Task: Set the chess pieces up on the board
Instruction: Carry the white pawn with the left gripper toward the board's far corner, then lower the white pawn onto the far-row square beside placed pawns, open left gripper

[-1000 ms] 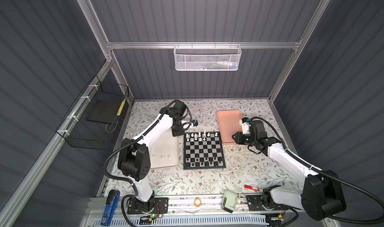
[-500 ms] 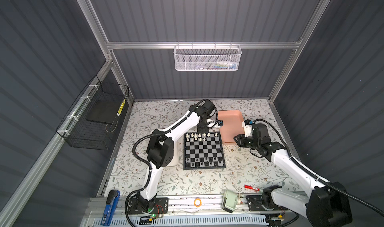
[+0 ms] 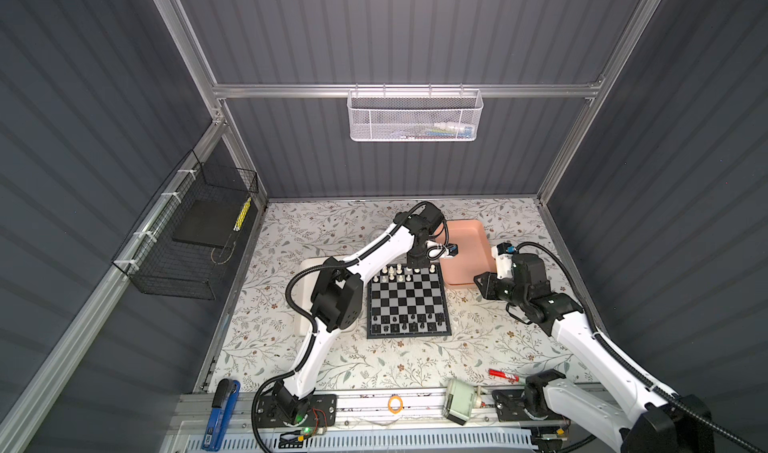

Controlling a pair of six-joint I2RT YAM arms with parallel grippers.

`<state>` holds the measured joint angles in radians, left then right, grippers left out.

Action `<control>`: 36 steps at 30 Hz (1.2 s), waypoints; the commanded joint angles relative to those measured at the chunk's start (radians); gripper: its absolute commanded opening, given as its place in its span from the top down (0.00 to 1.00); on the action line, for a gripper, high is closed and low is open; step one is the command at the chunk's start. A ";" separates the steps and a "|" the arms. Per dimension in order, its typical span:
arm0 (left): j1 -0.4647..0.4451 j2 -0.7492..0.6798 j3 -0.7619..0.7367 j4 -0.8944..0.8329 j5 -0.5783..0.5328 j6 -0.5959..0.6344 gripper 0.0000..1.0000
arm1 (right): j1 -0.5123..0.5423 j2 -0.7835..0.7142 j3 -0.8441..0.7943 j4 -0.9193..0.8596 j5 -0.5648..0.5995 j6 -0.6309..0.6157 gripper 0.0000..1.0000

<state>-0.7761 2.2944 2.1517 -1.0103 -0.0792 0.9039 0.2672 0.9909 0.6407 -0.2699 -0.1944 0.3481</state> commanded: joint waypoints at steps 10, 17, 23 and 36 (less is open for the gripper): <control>-0.019 0.052 0.038 -0.034 -0.004 0.008 0.91 | 0.001 -0.020 -0.029 -0.022 0.021 -0.006 0.72; -0.023 0.068 0.050 -0.024 -0.021 0.017 0.91 | 0.001 -0.023 -0.031 -0.025 0.024 -0.009 0.72; -0.030 0.080 0.058 -0.023 -0.034 0.024 0.91 | 0.000 -0.024 -0.038 -0.026 0.026 -0.011 0.72; -0.037 0.099 0.061 -0.011 -0.068 0.045 0.90 | 0.000 -0.031 -0.045 -0.024 0.028 -0.012 0.72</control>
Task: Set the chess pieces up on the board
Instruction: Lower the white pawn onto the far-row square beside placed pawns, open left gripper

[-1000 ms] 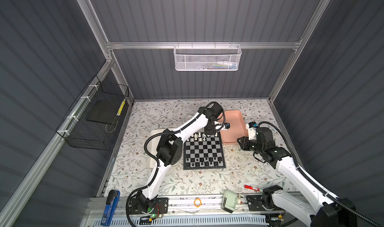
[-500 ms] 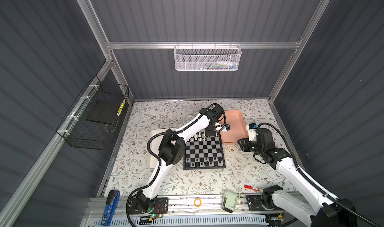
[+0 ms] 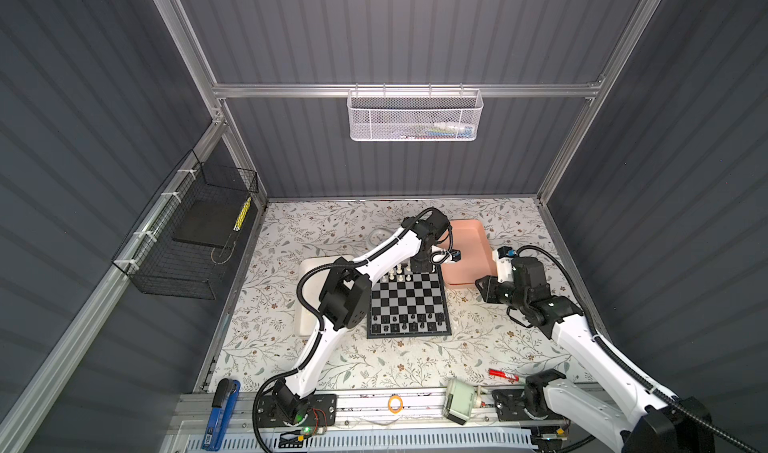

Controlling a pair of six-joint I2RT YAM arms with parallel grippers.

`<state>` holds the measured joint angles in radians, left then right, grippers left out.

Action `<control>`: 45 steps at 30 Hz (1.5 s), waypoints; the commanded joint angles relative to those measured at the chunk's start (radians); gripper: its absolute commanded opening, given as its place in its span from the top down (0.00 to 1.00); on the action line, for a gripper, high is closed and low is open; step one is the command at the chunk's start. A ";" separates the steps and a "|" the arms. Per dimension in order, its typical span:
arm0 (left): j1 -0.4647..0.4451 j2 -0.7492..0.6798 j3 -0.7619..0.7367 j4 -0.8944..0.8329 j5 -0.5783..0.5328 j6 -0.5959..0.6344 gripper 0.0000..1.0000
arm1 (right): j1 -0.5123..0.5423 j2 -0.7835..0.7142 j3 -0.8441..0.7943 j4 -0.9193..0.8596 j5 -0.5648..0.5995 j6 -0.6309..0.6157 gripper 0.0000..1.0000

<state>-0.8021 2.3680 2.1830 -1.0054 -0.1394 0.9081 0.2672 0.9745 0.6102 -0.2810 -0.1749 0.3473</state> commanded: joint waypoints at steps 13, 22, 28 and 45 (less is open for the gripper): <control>-0.020 0.035 0.031 -0.015 -0.031 0.053 0.89 | 0.000 -0.017 -0.020 -0.011 0.011 -0.011 0.72; -0.022 0.039 0.026 -0.015 -0.037 0.061 0.87 | 0.000 -0.015 -0.020 -0.008 0.011 -0.013 0.72; -0.027 0.045 0.028 -0.015 -0.041 0.064 0.86 | -0.001 -0.014 -0.020 -0.008 0.011 -0.013 0.72; -0.032 0.049 0.032 -0.015 -0.047 0.068 0.82 | 0.000 -0.013 -0.023 -0.004 0.009 -0.013 0.72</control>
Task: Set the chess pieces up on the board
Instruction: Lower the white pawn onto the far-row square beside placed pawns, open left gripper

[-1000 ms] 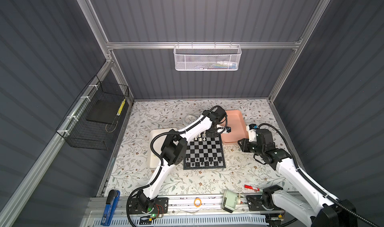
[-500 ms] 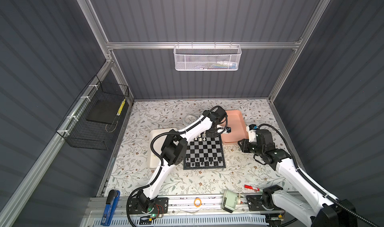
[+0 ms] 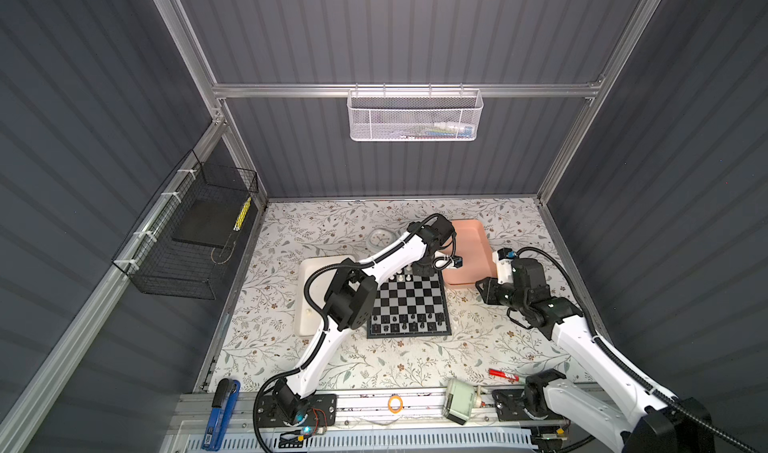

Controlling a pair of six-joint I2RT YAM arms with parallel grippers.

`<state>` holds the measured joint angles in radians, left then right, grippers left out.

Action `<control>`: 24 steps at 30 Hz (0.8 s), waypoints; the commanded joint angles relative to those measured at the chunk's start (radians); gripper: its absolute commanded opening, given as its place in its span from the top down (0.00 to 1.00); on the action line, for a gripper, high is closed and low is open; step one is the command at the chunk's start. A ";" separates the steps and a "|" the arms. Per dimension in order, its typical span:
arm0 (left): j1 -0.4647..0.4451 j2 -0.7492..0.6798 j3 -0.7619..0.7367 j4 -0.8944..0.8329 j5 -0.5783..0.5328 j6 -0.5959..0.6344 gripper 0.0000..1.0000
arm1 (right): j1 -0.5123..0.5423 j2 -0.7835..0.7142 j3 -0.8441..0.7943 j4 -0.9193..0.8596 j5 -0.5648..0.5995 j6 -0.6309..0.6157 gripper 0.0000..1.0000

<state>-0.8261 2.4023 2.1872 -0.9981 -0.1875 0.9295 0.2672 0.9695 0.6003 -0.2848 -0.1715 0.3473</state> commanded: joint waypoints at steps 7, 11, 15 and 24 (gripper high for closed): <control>-0.008 0.006 0.031 0.016 0.001 0.046 0.72 | -0.002 -0.006 -0.012 -0.001 0.006 -0.013 0.71; -0.008 -0.004 0.031 0.014 0.004 0.049 0.68 | -0.002 -0.008 -0.012 -0.001 0.008 -0.013 0.71; -0.007 -0.021 0.028 0.012 0.002 0.058 0.64 | -0.003 -0.006 -0.012 -0.001 0.007 -0.013 0.71; -0.008 -0.045 0.027 0.001 -0.018 0.069 0.60 | -0.005 -0.011 -0.014 0.001 0.008 -0.013 0.71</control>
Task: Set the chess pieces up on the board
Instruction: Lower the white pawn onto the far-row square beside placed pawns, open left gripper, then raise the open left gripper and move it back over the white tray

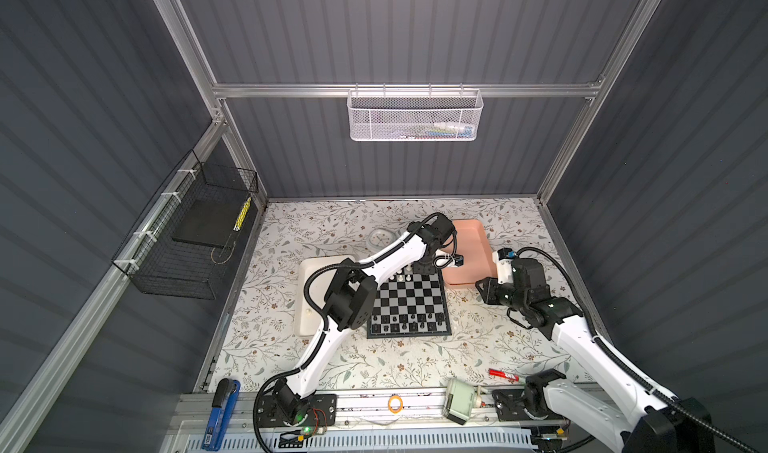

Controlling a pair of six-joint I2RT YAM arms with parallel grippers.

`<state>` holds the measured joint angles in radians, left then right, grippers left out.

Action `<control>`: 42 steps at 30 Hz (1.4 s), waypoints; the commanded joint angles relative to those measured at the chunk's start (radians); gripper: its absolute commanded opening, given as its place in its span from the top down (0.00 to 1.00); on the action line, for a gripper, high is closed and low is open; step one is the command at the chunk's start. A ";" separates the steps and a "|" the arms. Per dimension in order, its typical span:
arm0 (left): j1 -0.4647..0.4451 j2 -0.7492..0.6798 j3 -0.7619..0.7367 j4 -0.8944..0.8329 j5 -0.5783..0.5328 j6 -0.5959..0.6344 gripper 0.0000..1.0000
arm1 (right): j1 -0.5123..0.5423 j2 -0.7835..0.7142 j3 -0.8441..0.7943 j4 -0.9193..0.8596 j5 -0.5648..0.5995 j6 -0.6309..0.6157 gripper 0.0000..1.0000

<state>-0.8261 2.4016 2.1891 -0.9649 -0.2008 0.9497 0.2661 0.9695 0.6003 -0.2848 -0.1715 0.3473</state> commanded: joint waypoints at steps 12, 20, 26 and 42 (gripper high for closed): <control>-0.006 -0.109 0.071 -0.133 -0.010 0.043 0.55 | -0.007 -0.018 -0.008 0.003 0.008 -0.011 0.71; 0.038 -0.269 -0.013 -0.245 0.023 -0.027 0.55 | -0.007 -0.006 0.009 0.008 0.000 -0.013 0.71; 0.171 -0.446 -0.205 -0.306 0.105 -0.094 0.56 | -0.006 0.022 0.036 0.018 -0.009 -0.011 0.72; 0.471 -0.877 -1.006 -0.096 0.188 -0.118 0.64 | -0.007 0.144 0.096 0.075 -0.065 -0.004 0.72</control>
<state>-0.3790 1.5517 1.2507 -1.1049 -0.0639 0.8288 0.2615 1.1091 0.6670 -0.2298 -0.2150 0.3481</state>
